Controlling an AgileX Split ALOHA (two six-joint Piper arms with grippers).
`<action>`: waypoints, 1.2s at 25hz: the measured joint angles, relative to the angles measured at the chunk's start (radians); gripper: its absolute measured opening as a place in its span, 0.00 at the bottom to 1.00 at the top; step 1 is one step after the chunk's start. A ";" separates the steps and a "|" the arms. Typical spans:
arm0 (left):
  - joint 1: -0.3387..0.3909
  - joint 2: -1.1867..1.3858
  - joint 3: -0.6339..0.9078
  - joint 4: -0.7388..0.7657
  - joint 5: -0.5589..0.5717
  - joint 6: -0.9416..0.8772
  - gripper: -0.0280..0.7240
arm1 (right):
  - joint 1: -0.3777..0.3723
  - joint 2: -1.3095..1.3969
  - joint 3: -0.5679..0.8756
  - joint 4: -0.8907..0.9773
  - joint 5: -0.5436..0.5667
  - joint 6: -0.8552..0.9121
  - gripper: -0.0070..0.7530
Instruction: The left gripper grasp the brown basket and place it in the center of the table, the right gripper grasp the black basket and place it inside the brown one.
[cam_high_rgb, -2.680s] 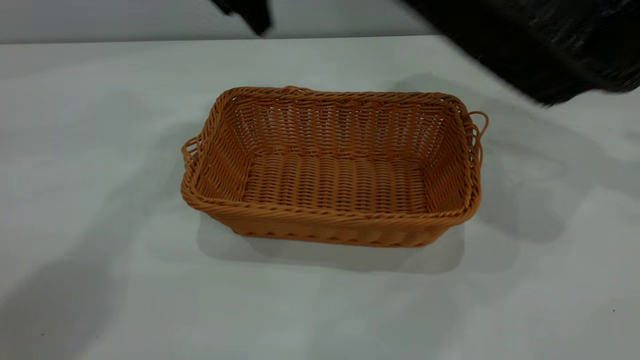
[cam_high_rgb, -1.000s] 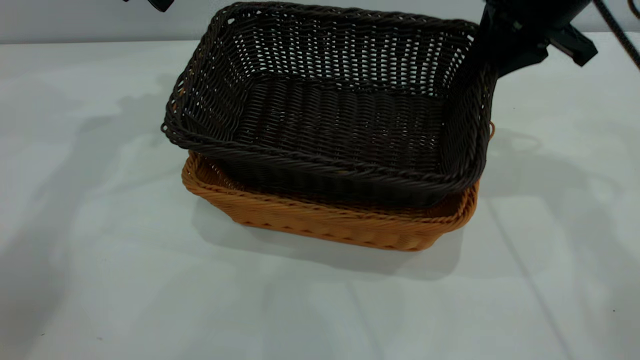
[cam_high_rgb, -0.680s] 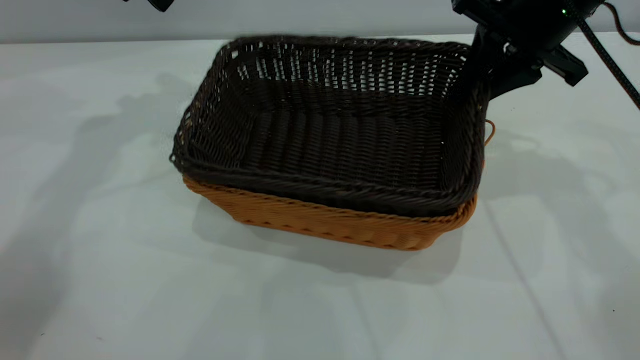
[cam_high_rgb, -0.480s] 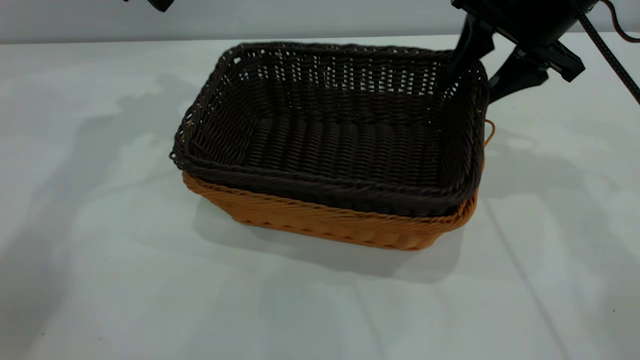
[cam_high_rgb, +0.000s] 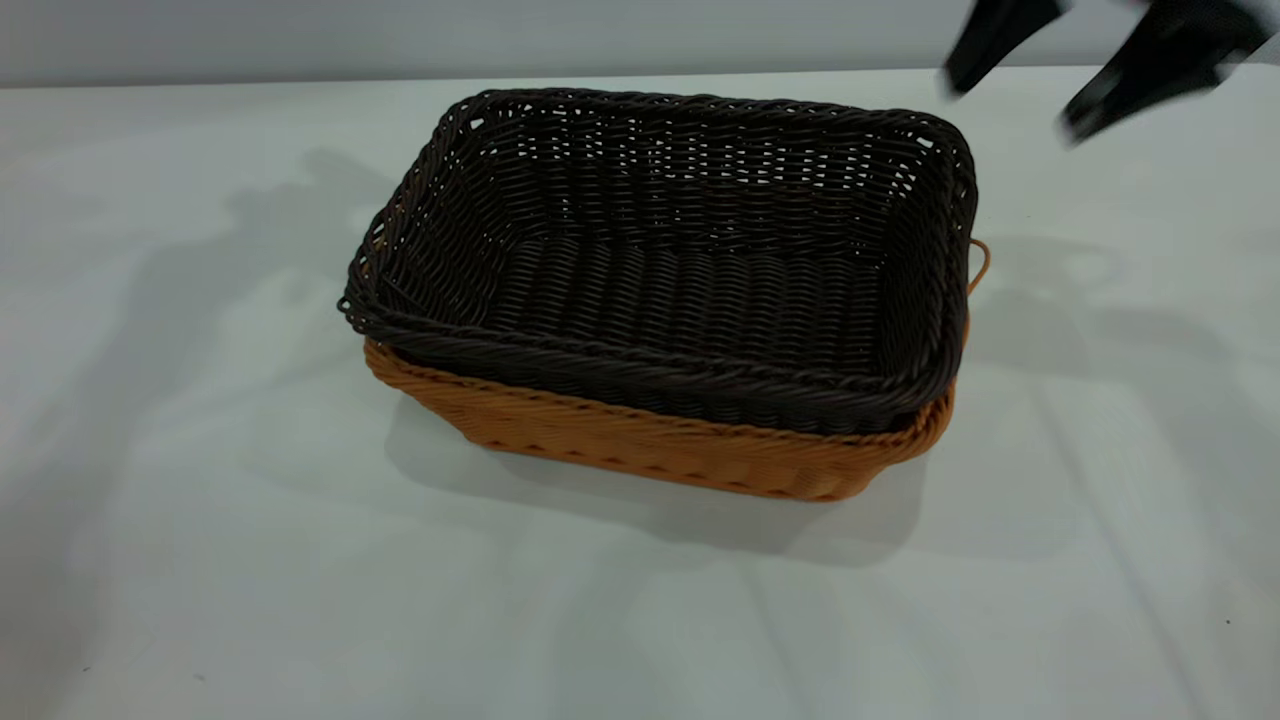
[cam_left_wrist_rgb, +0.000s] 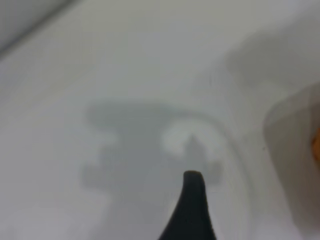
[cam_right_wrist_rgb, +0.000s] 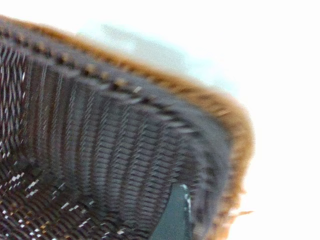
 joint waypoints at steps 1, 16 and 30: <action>0.000 -0.033 0.000 0.000 0.010 0.001 0.80 | -0.022 -0.041 0.000 -0.011 0.004 0.000 0.88; 0.000 -0.394 0.000 -0.002 0.251 -0.027 0.80 | -0.147 -0.952 0.001 -0.121 0.287 -0.002 0.83; 0.000 -0.444 0.000 -0.004 0.328 -0.289 0.80 | -0.147 -1.697 0.440 -0.147 0.417 0.039 0.79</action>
